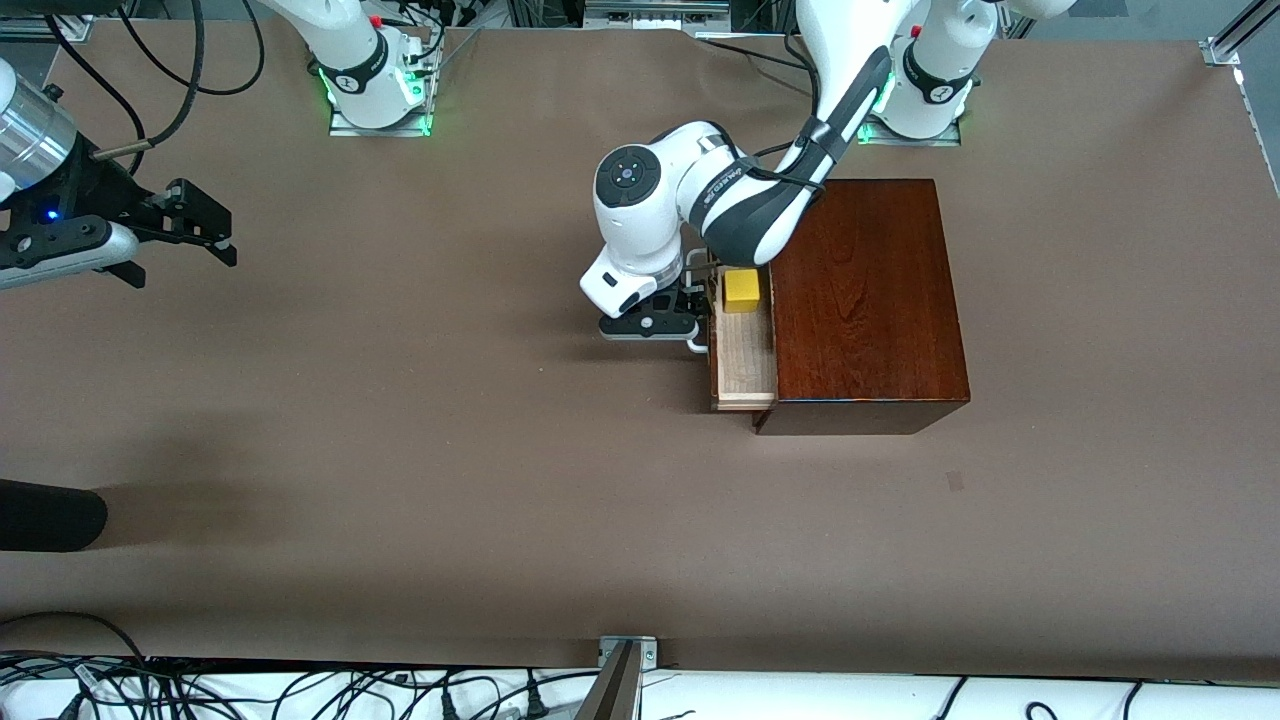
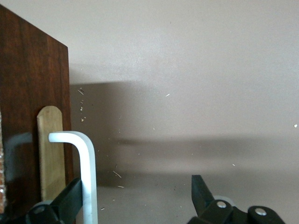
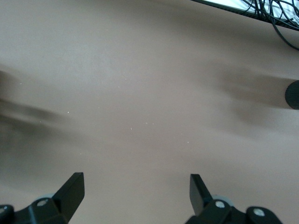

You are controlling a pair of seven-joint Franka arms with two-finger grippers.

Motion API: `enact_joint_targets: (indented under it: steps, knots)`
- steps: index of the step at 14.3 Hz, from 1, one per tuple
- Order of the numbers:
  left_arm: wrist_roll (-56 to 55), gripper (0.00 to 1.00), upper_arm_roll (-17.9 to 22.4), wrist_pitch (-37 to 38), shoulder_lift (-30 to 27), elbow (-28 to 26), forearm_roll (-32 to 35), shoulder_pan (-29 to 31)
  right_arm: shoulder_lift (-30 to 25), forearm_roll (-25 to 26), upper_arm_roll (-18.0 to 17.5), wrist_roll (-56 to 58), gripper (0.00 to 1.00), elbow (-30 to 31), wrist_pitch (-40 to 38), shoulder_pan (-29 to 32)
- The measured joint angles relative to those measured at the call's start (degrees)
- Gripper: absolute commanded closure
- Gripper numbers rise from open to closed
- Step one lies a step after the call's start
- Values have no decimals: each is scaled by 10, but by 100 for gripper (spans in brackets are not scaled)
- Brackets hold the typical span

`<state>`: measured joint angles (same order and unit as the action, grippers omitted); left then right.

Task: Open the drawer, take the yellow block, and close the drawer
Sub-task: 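Pull the drawer out by its handle with the left gripper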

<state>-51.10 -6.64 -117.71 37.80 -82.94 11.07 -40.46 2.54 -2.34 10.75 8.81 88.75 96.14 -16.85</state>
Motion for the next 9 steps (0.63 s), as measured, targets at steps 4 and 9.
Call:
enact_joint_targets:
  steps: [4,9]
  knots:
    - [-23,0,7,-10,0,3,0,-11,7,0,0,0,0,0,-2,0]
    - [-49,0,-4,-37,5,36,-32,-35,10,0,0,3,0,0,-15,0]
